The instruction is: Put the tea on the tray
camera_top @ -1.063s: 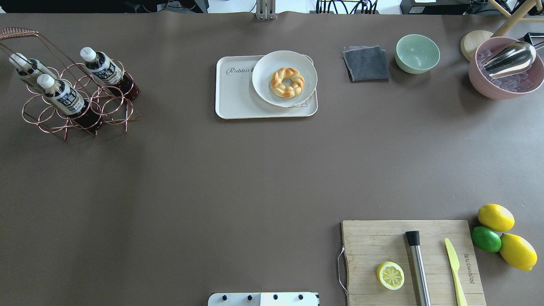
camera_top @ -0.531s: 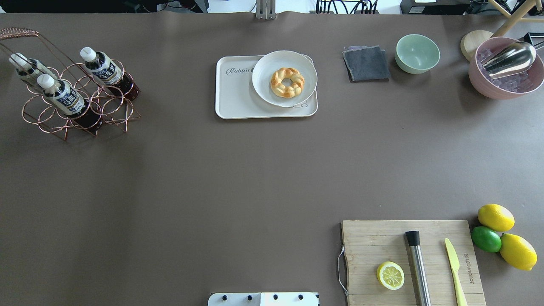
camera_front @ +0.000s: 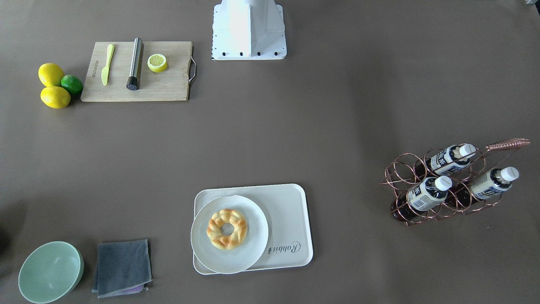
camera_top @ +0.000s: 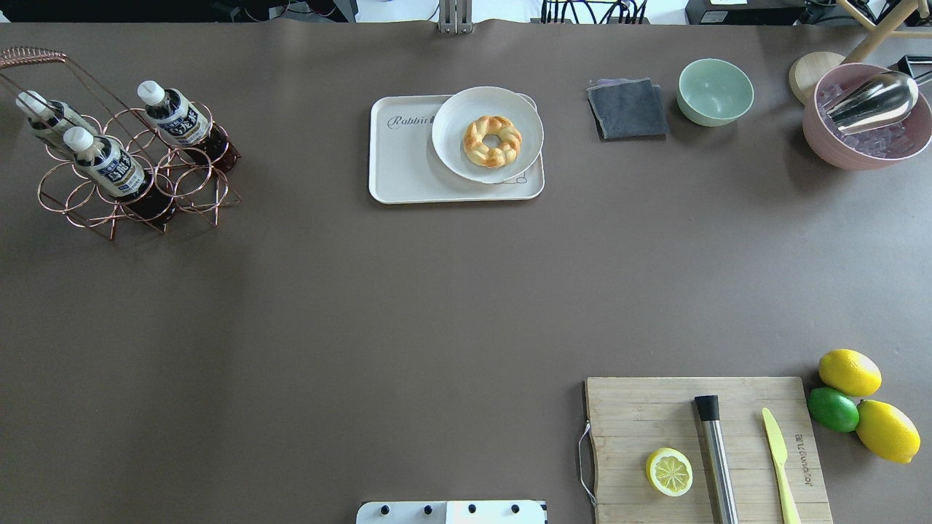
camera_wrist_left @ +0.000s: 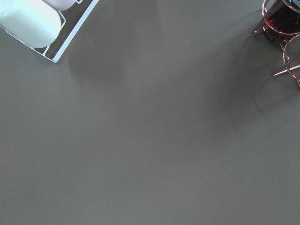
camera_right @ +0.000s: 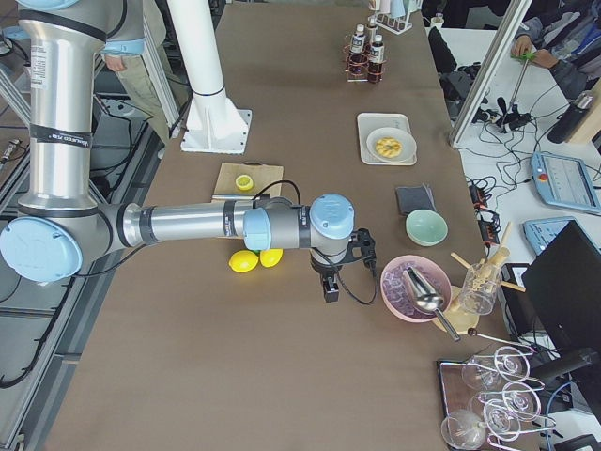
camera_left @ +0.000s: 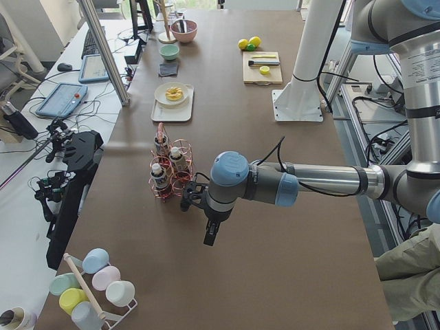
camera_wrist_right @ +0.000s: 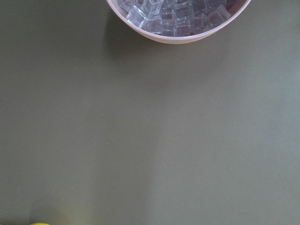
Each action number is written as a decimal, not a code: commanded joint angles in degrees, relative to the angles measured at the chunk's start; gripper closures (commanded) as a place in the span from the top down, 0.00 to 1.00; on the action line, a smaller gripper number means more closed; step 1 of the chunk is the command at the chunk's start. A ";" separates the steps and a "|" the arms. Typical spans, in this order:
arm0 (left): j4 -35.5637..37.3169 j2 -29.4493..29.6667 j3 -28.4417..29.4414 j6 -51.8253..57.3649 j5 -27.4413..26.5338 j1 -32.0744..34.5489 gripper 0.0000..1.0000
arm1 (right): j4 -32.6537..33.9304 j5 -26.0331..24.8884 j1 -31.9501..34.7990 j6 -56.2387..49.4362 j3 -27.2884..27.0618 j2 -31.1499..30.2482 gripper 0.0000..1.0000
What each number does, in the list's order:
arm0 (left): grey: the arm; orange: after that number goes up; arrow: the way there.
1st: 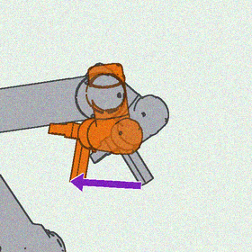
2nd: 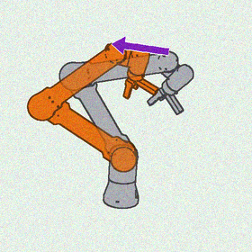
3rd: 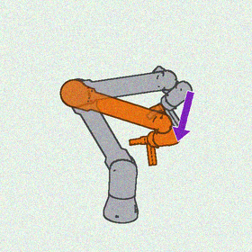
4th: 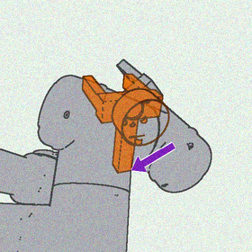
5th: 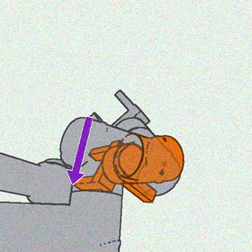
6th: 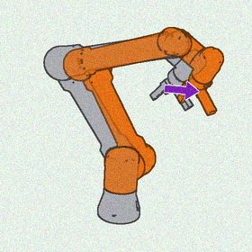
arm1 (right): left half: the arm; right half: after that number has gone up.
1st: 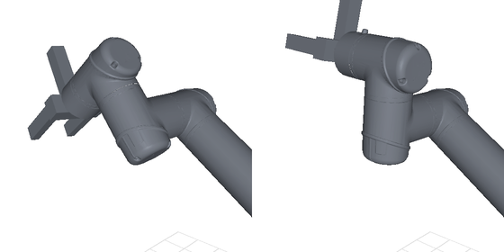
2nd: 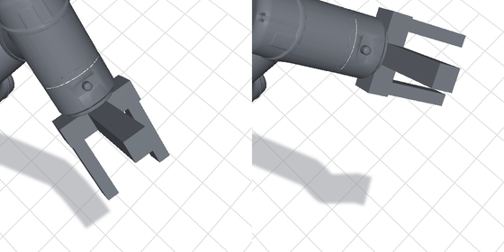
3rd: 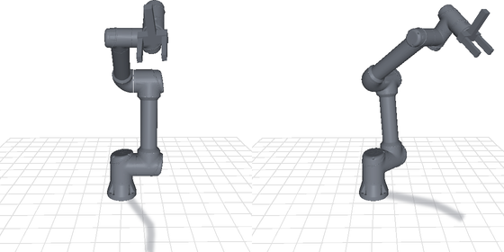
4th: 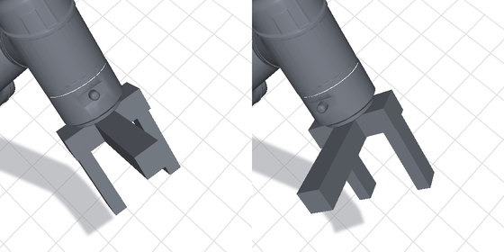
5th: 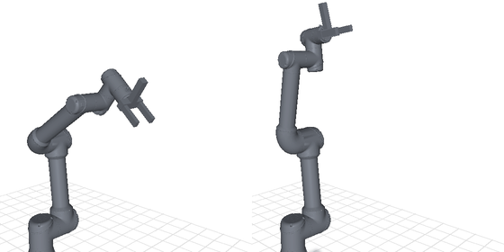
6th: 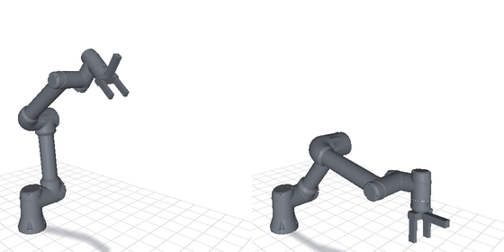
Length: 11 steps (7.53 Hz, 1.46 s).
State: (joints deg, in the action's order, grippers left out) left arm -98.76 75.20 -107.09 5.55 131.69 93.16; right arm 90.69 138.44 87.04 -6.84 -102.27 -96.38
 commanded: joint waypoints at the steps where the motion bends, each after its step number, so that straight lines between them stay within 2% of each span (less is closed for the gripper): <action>1: 0.15 -0.23 -1.80 -1.66 2.67 -0.08 0.97 | 0.01 -0.71 -0.11 0.16 0.06 0.14 1.00; 3: -0.02 2.91 -7.06 -15.24 3.31 -3.04 0.97 | -0.07 -0.27 -0.64 -0.10 -0.38 0.23 1.00; 4: -2.46 3.98 -7.26 -20.09 3.39 -4.72 0.97 | -0.07 -0.27 -0.82 -0.01 -0.38 0.31 1.00; 6: -12.36 6.79 -7.26 -34.40 2.87 -11.03 0.98 | 0.01 -0.27 -2.39 0.25 -0.38 0.84 1.00; 8: -16.44 10.13 -7.34 -45.93 -5.78 -20.33 0.98 | 0.01 -0.36 -3.97 0.86 0.05 1.72 1.00; 9: -16.98 11.10 -7.08 -48.85 -8.79 -24.12 0.98 | 0.01 -0.71 -5.20 0.95 0.32 1.72 1.00; 11: -16.55 15.49 -6.56 -53.53 -18.89 -31.69 0.97 | 0.01 -0.71 -5.39 0.87 1.81 2.86 1.00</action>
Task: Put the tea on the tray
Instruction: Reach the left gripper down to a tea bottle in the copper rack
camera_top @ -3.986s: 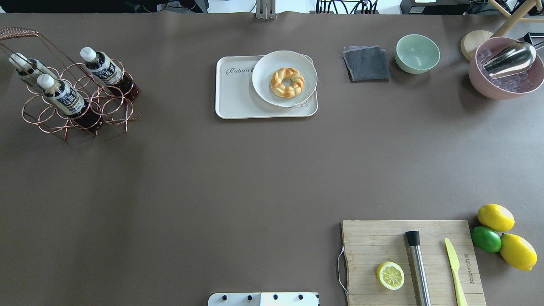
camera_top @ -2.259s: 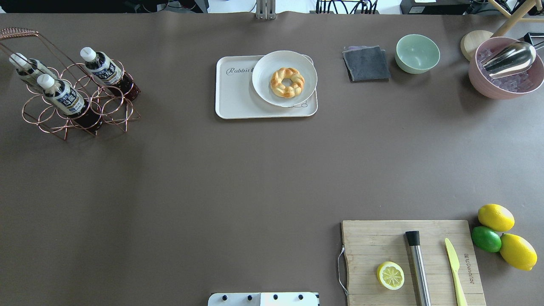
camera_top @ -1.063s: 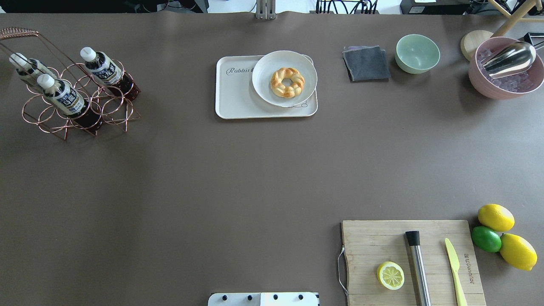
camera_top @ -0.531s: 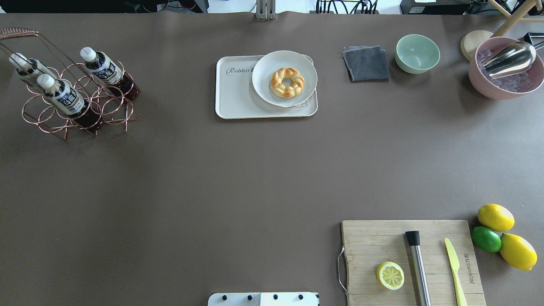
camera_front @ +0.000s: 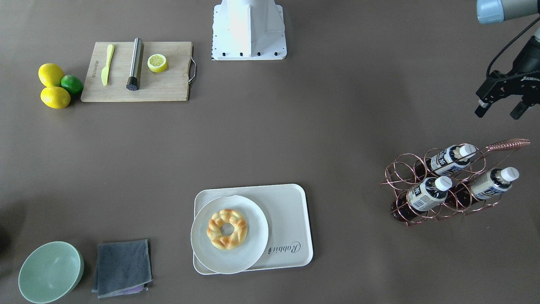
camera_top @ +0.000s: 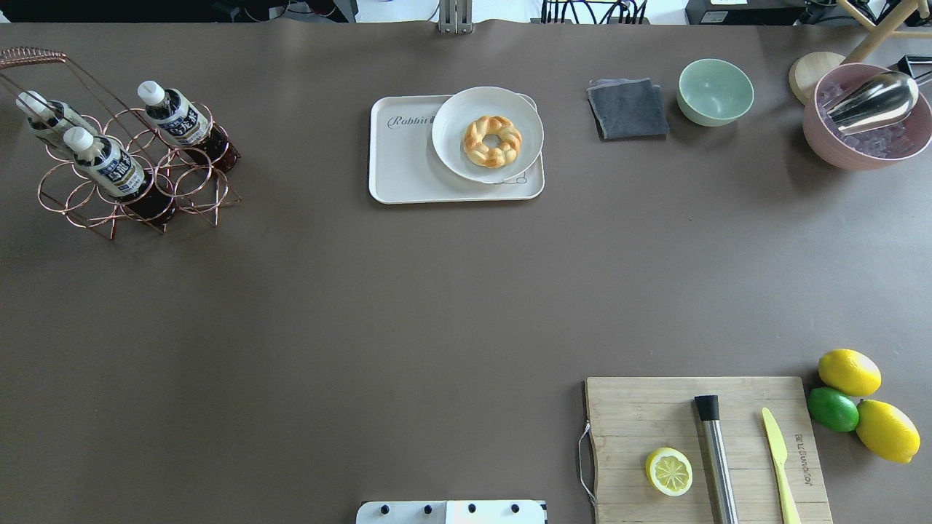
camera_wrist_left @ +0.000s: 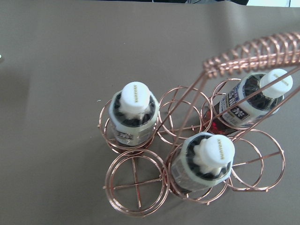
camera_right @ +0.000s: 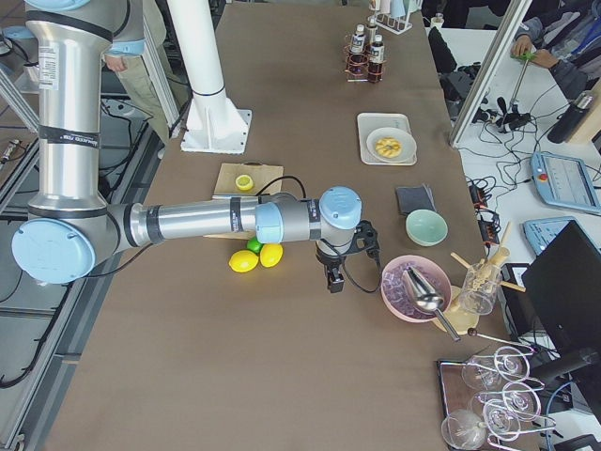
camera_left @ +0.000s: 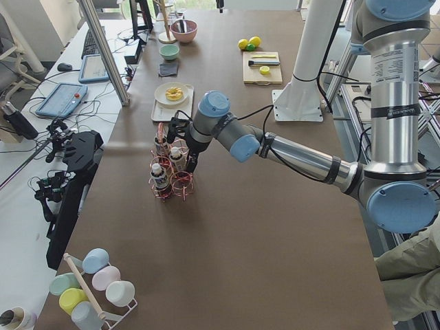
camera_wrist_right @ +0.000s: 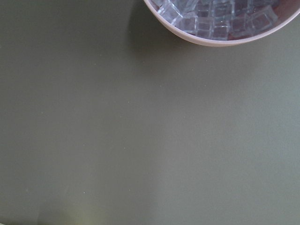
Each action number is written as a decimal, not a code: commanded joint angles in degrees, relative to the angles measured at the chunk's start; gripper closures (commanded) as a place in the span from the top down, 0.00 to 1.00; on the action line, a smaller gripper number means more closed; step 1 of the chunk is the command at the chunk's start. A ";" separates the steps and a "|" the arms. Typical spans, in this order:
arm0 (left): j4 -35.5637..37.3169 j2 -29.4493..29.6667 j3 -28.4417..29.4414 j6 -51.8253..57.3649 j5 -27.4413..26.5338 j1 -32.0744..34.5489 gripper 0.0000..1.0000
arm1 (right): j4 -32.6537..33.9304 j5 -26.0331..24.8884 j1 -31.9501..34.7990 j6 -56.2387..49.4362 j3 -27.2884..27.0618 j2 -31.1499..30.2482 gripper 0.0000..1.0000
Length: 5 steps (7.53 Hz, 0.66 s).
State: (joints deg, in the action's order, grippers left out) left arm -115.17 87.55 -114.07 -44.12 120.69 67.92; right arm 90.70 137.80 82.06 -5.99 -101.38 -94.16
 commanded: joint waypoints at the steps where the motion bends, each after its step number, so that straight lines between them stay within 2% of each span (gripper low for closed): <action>1: -0.14 4.02 0.69 -3.61 -10.37 -7.44 0.97 | 0.00 -0.16 -0.41 0.02 0.92 0.64 1.00; 2: -0.75 4.21 2.25 -3.08 -11.87 -7.54 0.97 | -0.08 -0.25 -0.41 -0.07 1.27 0.73 1.00; 5: -1.63 7.53 5.95 -3.17 -11.97 -7.54 0.92 | 0.00 -0.17 -0.50 -0.07 1.71 0.99 1.00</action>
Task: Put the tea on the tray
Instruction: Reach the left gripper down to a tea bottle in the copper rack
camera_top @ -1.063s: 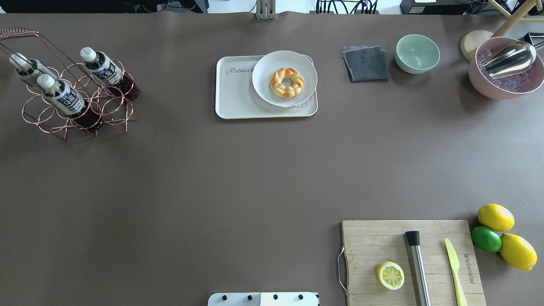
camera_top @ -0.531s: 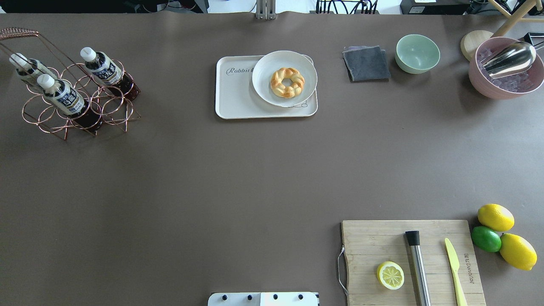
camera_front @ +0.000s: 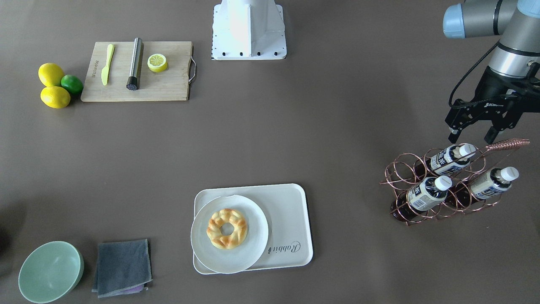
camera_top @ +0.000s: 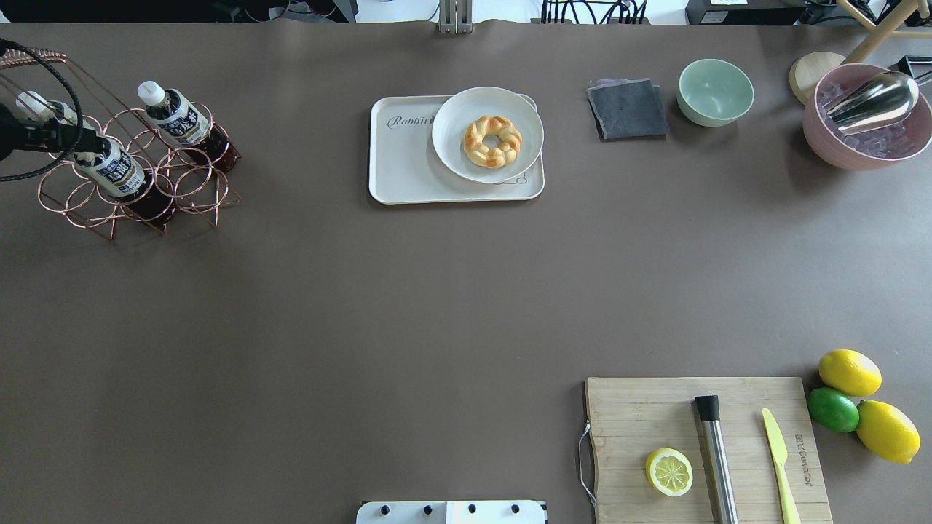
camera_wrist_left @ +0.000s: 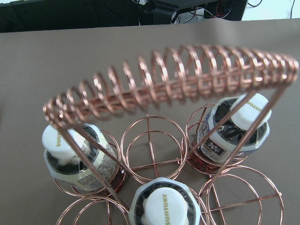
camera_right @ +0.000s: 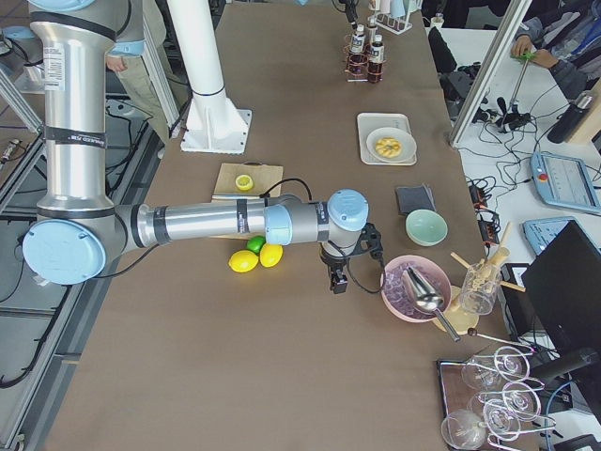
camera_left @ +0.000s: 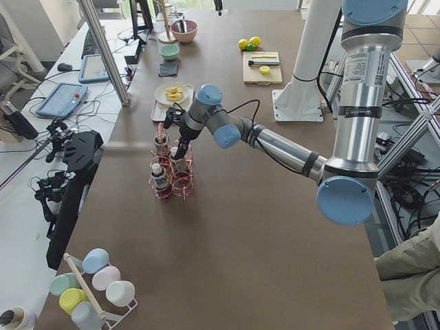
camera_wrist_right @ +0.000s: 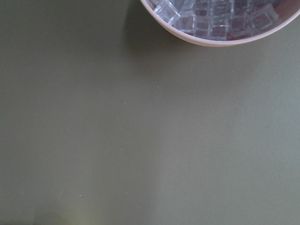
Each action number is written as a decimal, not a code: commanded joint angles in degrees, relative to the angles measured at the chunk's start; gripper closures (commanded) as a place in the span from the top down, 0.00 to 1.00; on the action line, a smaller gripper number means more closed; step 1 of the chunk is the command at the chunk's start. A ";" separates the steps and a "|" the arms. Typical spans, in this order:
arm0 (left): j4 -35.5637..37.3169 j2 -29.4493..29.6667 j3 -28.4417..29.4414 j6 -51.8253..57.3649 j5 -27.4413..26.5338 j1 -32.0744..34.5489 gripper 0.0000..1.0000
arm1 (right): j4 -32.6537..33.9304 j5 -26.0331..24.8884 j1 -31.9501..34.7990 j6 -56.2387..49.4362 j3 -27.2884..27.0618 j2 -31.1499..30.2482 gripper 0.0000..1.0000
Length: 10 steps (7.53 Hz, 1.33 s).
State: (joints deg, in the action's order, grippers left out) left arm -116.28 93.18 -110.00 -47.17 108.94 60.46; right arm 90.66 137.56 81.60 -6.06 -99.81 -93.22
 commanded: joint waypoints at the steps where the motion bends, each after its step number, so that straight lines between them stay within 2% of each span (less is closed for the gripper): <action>1: -0.70 2.09 2.59 -0.03 -0.14 -0.08 0.89 | -0.04 -0.01 -0.04 -0.01 0.15 0.06 1.00; 3: -0.71 2.44 3.21 -0.03 -0.13 -0.08 0.82 | -0.04 -0.01 -0.04 -0.01 0.15 0.06 1.00; 4: -0.71 2.44 3.21 -0.12 -0.13 -0.08 0.71 | -0.04 -0.01 -0.04 -0.01 0.15 0.06 1.00; 5: -0.62 2.44 3.21 -0.12 -0.05 -0.08 0.47 | 0.04 0.07 -0.04 -0.01 0.15 0.06 1.00; 6: -0.62 2.36 2.78 -0.38 -0.05 0.01 0.13 | 0.04 0.07 -0.04 0.08 0.06 0.06 1.00; 7: -0.62 2.01 2.69 -0.38 -0.05 0.01 0.00 | 0.04 0.07 -0.04 0.08 0.14 0.06 1.00; 10: 0.08 1.57 0.68 -0.03 0.30 0.71 0.00 | 0.04 0.16 -0.04 0.08 0.06 0.06 1.00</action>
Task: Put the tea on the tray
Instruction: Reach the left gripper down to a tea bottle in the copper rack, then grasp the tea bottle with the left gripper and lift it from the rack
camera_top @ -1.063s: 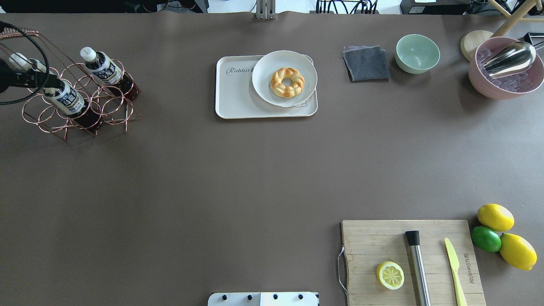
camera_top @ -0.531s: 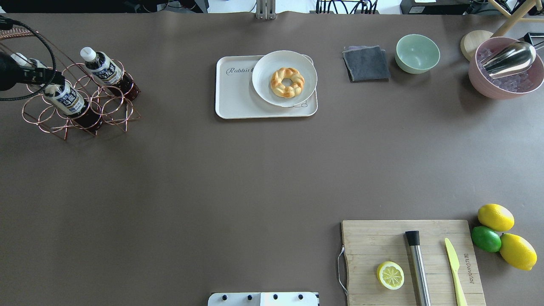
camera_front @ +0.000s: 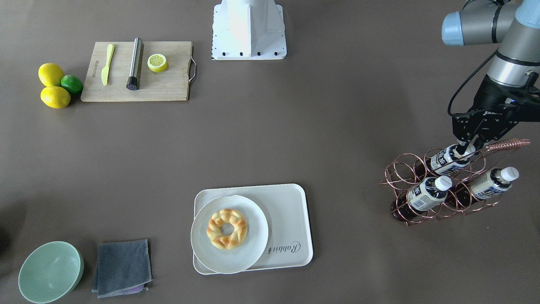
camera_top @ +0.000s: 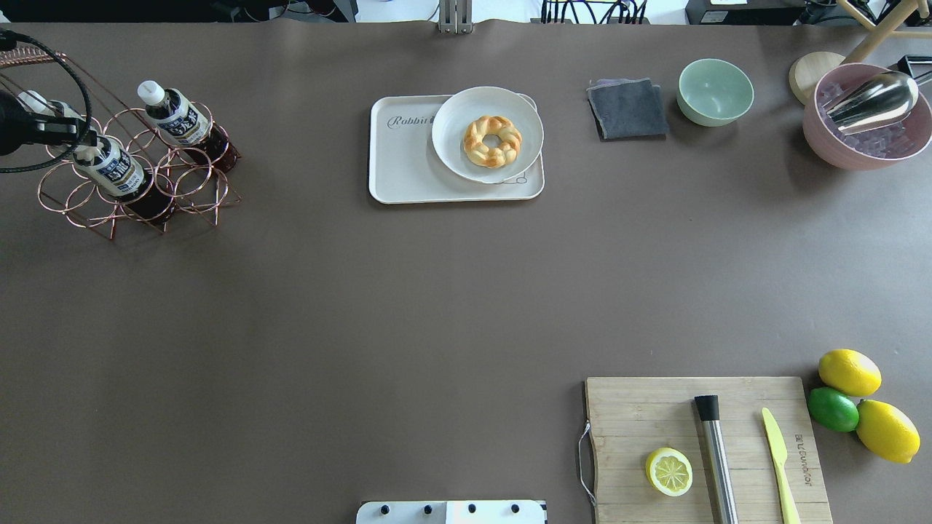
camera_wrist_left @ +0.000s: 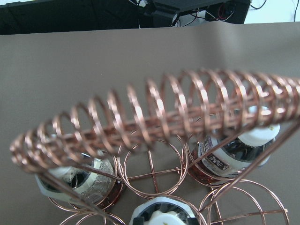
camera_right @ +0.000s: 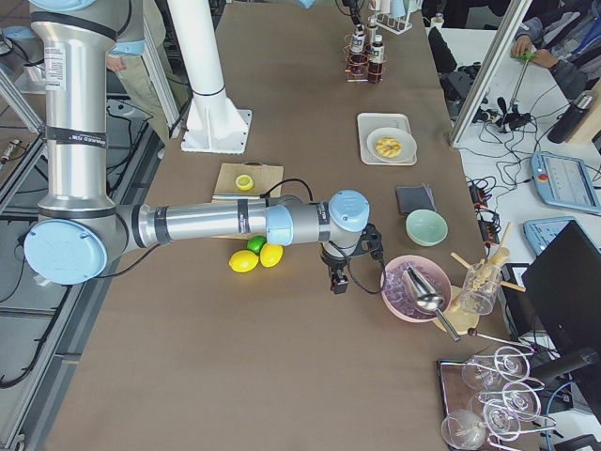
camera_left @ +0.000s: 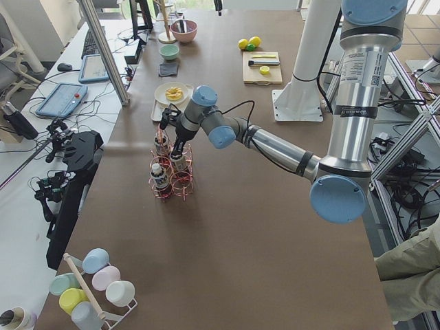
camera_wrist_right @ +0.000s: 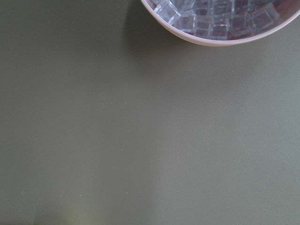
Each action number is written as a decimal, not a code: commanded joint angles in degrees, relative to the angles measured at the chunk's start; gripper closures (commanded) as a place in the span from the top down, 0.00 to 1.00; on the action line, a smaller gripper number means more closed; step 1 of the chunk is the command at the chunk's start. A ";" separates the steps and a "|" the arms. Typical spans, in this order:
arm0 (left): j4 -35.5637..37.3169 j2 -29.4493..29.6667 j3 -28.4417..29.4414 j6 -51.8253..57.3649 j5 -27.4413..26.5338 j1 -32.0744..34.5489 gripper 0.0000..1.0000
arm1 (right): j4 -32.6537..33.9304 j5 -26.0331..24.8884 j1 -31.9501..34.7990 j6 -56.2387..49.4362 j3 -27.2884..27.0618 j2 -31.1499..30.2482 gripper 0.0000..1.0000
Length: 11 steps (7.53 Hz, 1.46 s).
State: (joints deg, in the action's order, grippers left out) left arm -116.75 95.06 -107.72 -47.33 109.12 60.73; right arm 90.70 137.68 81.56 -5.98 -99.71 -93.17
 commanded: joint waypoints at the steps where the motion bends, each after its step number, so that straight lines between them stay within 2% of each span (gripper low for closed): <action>1: 1.26 -1.27 -4.05 0.13 1.35 0.79 0.00 | 0.00 0.05 0.00 0.00 -0.04 0.00 1.00; 3: 1.62 -1.72 -6.97 1.61 7.13 7.09 0.00 | 0.00 0.14 0.00 0.00 0.04 0.00 1.00; 4: 3.97 -2.32 -9.15 4.76 7.94 9.56 0.00 | 0.00 0.22 0.00 0.00 0.13 0.00 1.00; 6: 15.36 -2.16 -17.13 8.21 8.30 11.25 0.00 | -3.23 0.49 0.00 0.09 1.79 -0.17 1.00; 9: 26.80 -1.02 -26.99 7.08 10.49 10.55 0.00 | -6.24 0.57 -0.18 0.27 3.30 0.00 1.00; 11: 31.12 7.64 -26.75 -1.93 9.80 2.43 0.00 | -6.24 0.57 -0.26 0.62 2.95 0.09 1.00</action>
State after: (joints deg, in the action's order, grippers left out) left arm -90.16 95.83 -133.90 -42.32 119.29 69.59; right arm 84.58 138.24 81.41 -5.56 -96.53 -93.14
